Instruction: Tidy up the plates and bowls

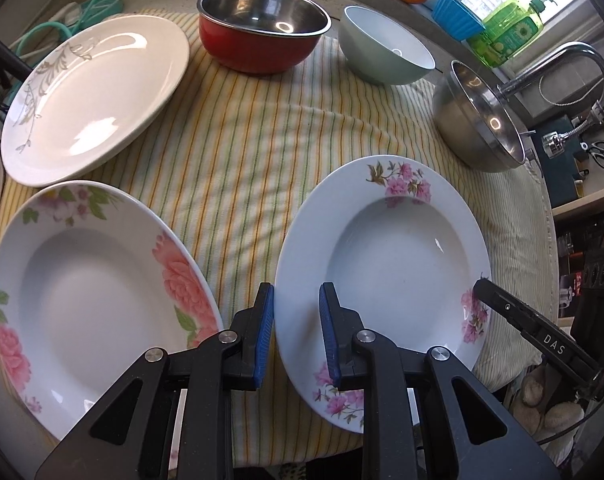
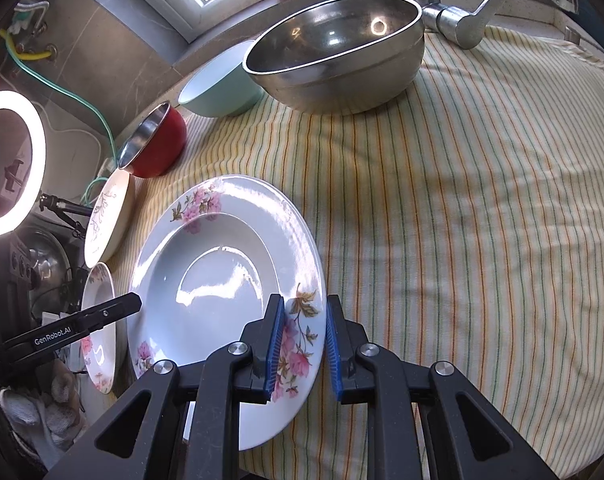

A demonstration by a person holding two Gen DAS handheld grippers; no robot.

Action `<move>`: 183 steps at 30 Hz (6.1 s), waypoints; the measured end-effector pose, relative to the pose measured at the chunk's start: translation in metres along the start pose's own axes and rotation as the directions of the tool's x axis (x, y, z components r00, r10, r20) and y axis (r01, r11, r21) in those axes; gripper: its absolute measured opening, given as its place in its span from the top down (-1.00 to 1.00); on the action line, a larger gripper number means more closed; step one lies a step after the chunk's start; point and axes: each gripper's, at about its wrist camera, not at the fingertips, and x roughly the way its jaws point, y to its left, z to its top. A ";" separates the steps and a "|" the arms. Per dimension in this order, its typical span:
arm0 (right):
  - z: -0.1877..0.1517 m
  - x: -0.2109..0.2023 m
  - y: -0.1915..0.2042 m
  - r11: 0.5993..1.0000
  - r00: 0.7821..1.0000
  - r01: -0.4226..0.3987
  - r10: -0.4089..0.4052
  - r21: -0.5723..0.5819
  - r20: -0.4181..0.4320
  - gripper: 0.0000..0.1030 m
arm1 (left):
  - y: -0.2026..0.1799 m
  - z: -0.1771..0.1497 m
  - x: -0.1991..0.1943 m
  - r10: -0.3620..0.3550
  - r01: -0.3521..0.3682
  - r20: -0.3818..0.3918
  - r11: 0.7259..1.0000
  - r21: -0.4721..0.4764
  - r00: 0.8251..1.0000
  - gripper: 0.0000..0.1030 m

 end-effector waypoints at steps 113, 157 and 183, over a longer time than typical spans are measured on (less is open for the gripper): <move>-0.007 0.005 0.158 0.941 0.997 -0.046 0.066 -0.336 0.050 0.15 | 0.154 -0.071 -0.109 0.216 -0.136 0.220 0.934 -0.330 0.951 0.60; -0.014 0.101 0.220 0.917 0.979 -0.140 0.071 -0.374 -0.194 0.78 | 0.189 -0.062 -0.068 0.112 -0.055 0.145 0.935 -0.350 0.983 0.78; -0.012 0.082 0.216 0.928 0.984 -0.134 0.082 -0.348 -0.161 0.78 | 0.181 -0.059 -0.083 0.113 -0.042 0.192 0.939 -0.341 0.975 0.78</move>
